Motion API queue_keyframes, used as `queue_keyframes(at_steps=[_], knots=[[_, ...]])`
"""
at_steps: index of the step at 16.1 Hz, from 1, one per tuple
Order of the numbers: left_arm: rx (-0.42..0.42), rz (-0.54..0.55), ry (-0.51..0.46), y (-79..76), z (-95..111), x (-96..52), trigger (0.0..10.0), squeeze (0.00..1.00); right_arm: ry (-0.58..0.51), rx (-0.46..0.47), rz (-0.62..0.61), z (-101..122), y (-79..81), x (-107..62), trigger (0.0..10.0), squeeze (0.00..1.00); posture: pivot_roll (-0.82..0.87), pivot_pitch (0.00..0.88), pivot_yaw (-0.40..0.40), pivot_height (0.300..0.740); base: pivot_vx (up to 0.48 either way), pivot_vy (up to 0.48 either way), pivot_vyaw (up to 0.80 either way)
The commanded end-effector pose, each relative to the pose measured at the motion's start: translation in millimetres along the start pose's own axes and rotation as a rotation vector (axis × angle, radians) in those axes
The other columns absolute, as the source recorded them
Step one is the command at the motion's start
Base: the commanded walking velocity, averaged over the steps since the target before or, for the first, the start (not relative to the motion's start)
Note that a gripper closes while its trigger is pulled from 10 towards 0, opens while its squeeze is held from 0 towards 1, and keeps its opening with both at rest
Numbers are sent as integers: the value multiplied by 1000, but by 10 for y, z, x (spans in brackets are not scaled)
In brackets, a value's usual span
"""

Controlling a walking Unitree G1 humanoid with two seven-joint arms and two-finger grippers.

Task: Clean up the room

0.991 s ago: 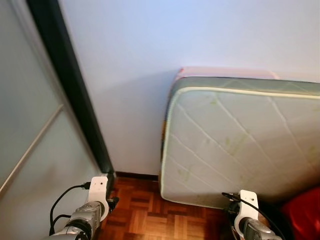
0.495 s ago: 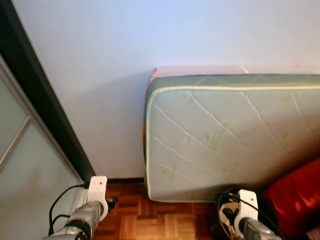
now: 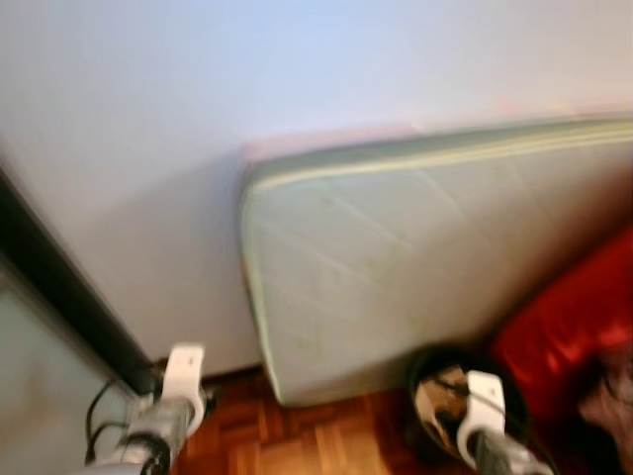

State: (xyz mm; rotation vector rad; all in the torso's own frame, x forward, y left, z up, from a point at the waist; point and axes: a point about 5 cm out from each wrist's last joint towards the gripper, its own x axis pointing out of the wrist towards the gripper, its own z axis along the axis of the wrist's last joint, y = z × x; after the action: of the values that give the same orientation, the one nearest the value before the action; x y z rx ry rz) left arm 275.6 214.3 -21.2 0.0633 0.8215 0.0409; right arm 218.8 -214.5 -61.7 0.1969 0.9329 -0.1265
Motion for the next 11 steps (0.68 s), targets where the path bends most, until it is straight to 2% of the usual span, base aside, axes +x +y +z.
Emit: queue_keyframes(at_steps=[1,3,8,11], knots=[[14,11,30,60,-74,-11,10000,0,-12,20,8,43,49,11,10000,0,-69,0,13,740,0,0,-788],[29,12,30,85,-69,-14,10000,0,-8,27,10,35,73,14,10000,0,-69,0,25,740,0,-133,-788],[25,17,29,98,-68,-16,10000,0,-9,35,2,32,77,16,10000,0,-70,0,24,740,0,-322,-784],[21,19,27,90,-70,-15,10000,0,-16,34,-2,39,66,14,10000,0,-70,0,16,740,0,-322,0]])
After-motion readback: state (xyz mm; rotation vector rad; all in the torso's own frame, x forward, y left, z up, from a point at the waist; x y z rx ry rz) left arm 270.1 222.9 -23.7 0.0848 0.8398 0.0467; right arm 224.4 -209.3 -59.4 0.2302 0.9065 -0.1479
